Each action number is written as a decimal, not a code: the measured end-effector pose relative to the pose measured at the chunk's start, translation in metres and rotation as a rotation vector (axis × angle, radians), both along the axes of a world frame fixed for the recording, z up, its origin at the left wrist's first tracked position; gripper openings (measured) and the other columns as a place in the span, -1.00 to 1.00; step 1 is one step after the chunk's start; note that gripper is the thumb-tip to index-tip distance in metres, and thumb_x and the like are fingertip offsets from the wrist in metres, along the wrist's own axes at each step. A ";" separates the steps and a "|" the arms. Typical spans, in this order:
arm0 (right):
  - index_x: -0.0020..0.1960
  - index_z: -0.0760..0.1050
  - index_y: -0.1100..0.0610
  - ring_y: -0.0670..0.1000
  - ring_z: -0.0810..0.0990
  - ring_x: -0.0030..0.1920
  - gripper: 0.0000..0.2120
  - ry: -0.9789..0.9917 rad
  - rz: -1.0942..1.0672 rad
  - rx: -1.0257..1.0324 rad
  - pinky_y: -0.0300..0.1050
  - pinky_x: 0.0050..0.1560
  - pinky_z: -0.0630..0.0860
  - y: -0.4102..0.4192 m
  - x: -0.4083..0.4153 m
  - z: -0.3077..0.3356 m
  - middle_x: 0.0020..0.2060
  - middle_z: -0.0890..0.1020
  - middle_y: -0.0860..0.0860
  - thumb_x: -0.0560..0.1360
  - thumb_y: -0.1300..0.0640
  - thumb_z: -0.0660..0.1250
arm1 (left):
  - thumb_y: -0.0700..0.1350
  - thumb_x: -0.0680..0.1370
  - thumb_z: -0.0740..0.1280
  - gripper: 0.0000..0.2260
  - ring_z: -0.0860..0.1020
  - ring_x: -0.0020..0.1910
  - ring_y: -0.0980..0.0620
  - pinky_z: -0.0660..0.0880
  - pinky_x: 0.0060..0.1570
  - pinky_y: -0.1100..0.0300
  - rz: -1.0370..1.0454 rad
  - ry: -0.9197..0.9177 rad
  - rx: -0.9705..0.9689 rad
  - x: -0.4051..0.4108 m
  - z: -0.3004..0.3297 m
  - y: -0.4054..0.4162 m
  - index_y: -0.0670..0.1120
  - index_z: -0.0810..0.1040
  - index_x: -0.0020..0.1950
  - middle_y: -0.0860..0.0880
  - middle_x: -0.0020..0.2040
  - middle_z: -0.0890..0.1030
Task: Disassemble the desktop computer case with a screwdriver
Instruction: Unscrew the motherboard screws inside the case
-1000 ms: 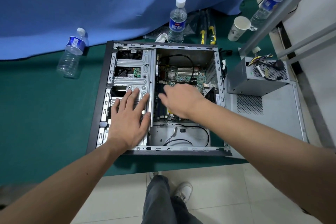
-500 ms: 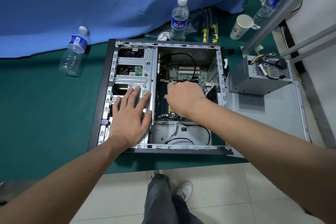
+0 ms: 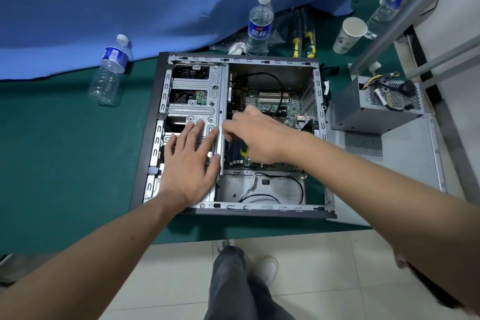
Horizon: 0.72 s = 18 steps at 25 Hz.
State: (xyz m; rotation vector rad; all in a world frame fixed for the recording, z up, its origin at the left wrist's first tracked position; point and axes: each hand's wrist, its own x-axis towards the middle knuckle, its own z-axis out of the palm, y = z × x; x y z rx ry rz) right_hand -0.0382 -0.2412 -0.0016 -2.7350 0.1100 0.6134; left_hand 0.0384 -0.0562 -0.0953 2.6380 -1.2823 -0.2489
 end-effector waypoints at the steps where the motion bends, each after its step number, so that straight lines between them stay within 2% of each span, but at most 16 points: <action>1: 0.13 0.37 0.06 0.13 0.38 0.10 -0.71 0.038 -0.043 0.054 -0.12 -0.18 0.28 0.001 0.000 0.000 -0.01 0.40 0.01 0.46 0.27 0.30 | 0.19 0.62 -0.05 -0.47 -0.03 0.59 0.01 -0.05 0.50 -0.07 -0.002 -0.001 0.000 0.000 0.000 0.000 0.13 0.14 0.59 -0.03 0.61 0.10; 3: 0.21 0.38 0.10 0.20 0.50 0.10 -0.69 0.074 -0.206 -0.094 -0.09 -0.21 0.32 0.006 0.001 -0.004 0.08 0.47 0.09 0.55 -0.03 0.31 | 0.19 0.62 -0.04 -0.48 -0.03 0.59 0.00 -0.05 0.50 -0.07 -0.004 -0.003 0.003 0.000 0.000 0.000 0.13 0.15 0.59 -0.03 0.61 0.10; 4: 0.23 0.40 0.13 0.21 0.55 0.08 -0.61 0.086 -0.255 -0.234 -0.06 -0.20 0.35 0.007 0.001 -0.006 0.07 0.54 0.12 0.59 -0.15 0.21 | 0.19 0.62 -0.04 -0.48 -0.03 0.59 0.00 -0.06 0.50 -0.07 -0.004 -0.005 0.003 0.001 0.000 0.000 0.13 0.15 0.58 -0.03 0.61 0.10; 5: 0.22 0.41 0.16 0.21 0.57 0.05 -0.59 0.070 -0.249 -0.311 -0.03 -0.20 0.36 0.007 0.001 -0.008 0.04 0.57 0.12 0.62 -0.17 0.13 | 0.19 0.62 -0.04 -0.48 -0.02 0.59 0.00 -0.06 0.50 -0.06 -0.003 -0.006 0.002 0.001 0.000 0.000 0.13 0.15 0.58 -0.03 0.60 0.11; 6: 0.20 0.40 0.16 0.21 0.57 0.04 -0.67 0.028 -0.205 -0.309 -0.01 -0.19 0.36 0.006 0.001 -0.010 0.01 0.56 0.12 0.65 -0.09 0.12 | 0.19 0.62 -0.03 -0.48 -0.02 0.59 0.00 -0.07 0.49 -0.05 -0.004 -0.008 0.001 0.001 0.000 0.000 0.13 0.16 0.58 -0.03 0.60 0.11; 8: 0.16 0.36 0.10 0.17 0.46 0.05 -0.85 -0.005 -0.087 -0.120 -0.02 -0.17 0.30 0.000 0.000 -0.005 0.00 0.44 0.07 0.59 0.16 0.21 | 0.19 0.61 -0.03 -0.48 -0.01 0.59 0.00 -0.08 0.49 -0.04 -0.005 -0.010 -0.001 0.000 0.000 0.000 0.13 0.17 0.58 -0.03 0.60 0.12; 9: 0.14 0.35 0.06 0.13 0.40 0.06 -0.78 0.012 -0.041 -0.058 -0.03 -0.16 0.29 -0.002 -0.001 -0.003 0.01 0.38 0.04 0.53 0.24 0.26 | 0.19 0.61 -0.03 -0.48 -0.01 0.59 0.00 -0.08 0.48 -0.04 -0.005 -0.011 -0.002 0.000 0.000 -0.001 0.13 0.17 0.58 -0.03 0.60 0.12; 10: 0.14 0.36 0.05 0.12 0.36 0.07 -0.73 0.052 -0.039 -0.034 -0.05 -0.15 0.29 -0.001 -0.002 -0.003 0.06 0.37 0.04 0.49 0.24 0.30 | 0.19 0.61 -0.03 -0.48 -0.02 0.59 0.00 -0.08 0.48 -0.05 -0.005 -0.013 -0.001 0.000 -0.001 0.000 0.13 0.16 0.58 -0.03 0.60 0.12; 11: 0.19 0.36 0.06 0.15 0.39 0.09 -0.71 0.086 -0.095 -0.074 -0.04 -0.15 0.31 0.001 -0.002 -0.004 0.14 0.37 0.09 0.51 0.16 0.32 | 0.19 0.61 -0.03 -0.48 -0.02 0.59 0.00 -0.08 0.48 -0.05 -0.005 -0.015 0.002 0.000 -0.001 0.000 0.13 0.16 0.58 -0.03 0.60 0.12; 13: 0.30 0.33 0.14 0.23 0.50 0.10 -0.64 0.146 -0.254 -0.230 0.01 -0.17 0.36 0.006 -0.003 -0.006 0.20 0.39 0.19 0.61 -0.05 0.22 | 0.19 0.61 -0.04 -0.48 -0.03 0.59 0.00 -0.09 0.48 -0.04 -0.003 -0.015 0.005 0.001 0.000 0.000 0.14 0.16 0.58 -0.03 0.60 0.12; 14: 0.29 0.34 0.17 0.25 0.53 0.08 -0.67 0.112 -0.251 -0.279 0.01 -0.19 0.36 0.007 -0.003 -0.008 0.17 0.42 0.20 0.64 -0.02 0.16 | 0.19 0.61 -0.04 -0.48 -0.03 0.59 0.00 -0.10 0.48 -0.03 -0.003 -0.014 0.004 0.001 -0.001 0.000 0.14 0.16 0.58 -0.03 0.60 0.12; 16: 0.19 0.36 0.13 0.20 0.48 0.04 -0.83 -0.017 -0.141 -0.186 0.01 -0.17 0.36 0.004 -0.007 -0.007 0.13 0.38 0.15 0.60 0.19 0.19 | 0.19 0.61 -0.04 -0.48 -0.03 0.59 0.00 -0.11 0.48 -0.02 -0.007 -0.013 0.002 0.001 -0.001 0.000 0.14 0.16 0.58 -0.03 0.60 0.12; 18: 0.11 0.36 0.06 0.13 0.35 0.06 -0.73 -0.040 -0.055 -0.004 0.00 -0.09 0.39 -0.001 -0.009 -0.001 0.12 0.31 0.07 0.47 0.31 0.26 | 0.19 0.61 -0.04 -0.48 -0.03 0.59 0.00 -0.11 0.48 -0.03 -0.005 -0.013 0.000 0.001 -0.001 0.000 0.14 0.15 0.58 -0.03 0.60 0.11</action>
